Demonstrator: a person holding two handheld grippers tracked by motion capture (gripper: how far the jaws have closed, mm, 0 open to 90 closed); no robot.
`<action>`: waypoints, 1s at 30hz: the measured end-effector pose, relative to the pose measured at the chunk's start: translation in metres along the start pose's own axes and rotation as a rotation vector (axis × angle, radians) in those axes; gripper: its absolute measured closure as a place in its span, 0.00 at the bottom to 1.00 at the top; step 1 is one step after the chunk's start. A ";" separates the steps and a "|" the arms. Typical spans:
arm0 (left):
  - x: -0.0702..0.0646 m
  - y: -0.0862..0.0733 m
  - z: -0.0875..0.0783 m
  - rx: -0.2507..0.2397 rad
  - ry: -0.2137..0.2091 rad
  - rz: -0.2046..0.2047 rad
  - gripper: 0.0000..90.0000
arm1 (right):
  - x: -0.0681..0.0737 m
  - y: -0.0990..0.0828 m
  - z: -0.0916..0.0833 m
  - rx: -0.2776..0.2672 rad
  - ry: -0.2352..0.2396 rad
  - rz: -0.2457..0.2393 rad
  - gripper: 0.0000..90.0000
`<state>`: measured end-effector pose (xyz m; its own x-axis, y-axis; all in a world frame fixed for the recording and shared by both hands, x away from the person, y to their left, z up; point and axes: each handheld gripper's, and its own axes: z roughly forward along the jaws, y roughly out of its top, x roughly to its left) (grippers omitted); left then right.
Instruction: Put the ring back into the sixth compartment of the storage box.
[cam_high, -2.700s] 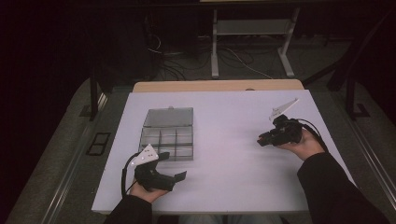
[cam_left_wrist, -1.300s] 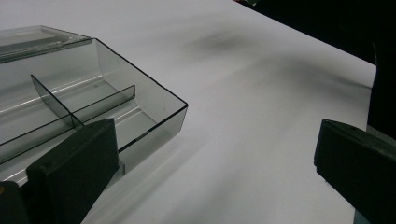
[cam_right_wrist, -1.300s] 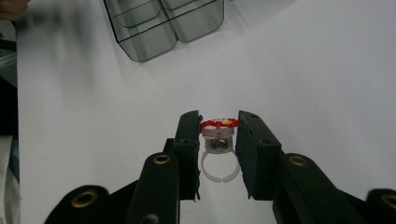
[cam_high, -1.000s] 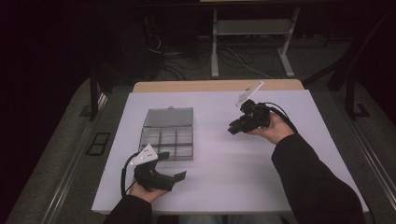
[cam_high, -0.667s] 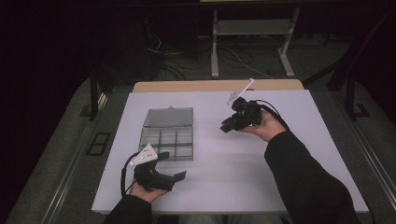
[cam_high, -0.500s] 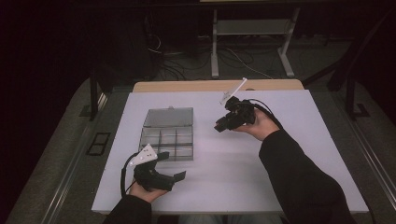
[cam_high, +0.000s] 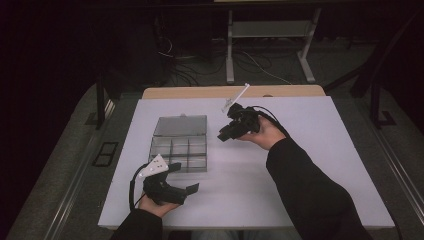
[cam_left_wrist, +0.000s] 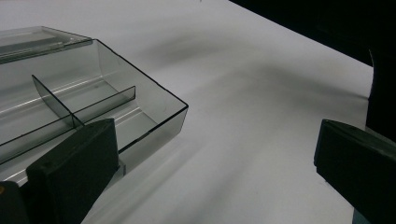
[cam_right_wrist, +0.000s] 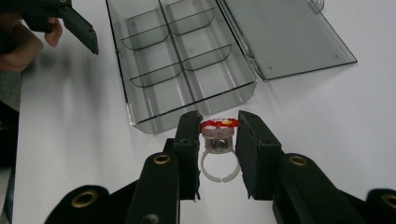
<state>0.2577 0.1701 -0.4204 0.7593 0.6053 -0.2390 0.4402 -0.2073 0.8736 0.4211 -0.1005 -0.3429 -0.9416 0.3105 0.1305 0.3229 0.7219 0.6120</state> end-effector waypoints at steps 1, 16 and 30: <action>0.000 0.000 0.000 0.000 0.000 0.001 0.00 | 0.000 0.001 0.001 0.002 0.001 0.002 0.78; 0.000 0.000 0.000 0.003 0.000 0.006 0.00 | 0.001 0.012 0.025 0.001 0.009 0.003 0.78; 0.000 0.001 0.001 -0.002 -0.004 0.002 0.00 | 0.003 0.020 0.051 0.002 0.027 0.010 0.78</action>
<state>0.2584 0.1697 -0.4202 0.7617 0.6022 -0.2390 0.4377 -0.2064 0.8751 0.4299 -0.0535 -0.3696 -0.9403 0.3015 0.1577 0.3329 0.7198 0.6092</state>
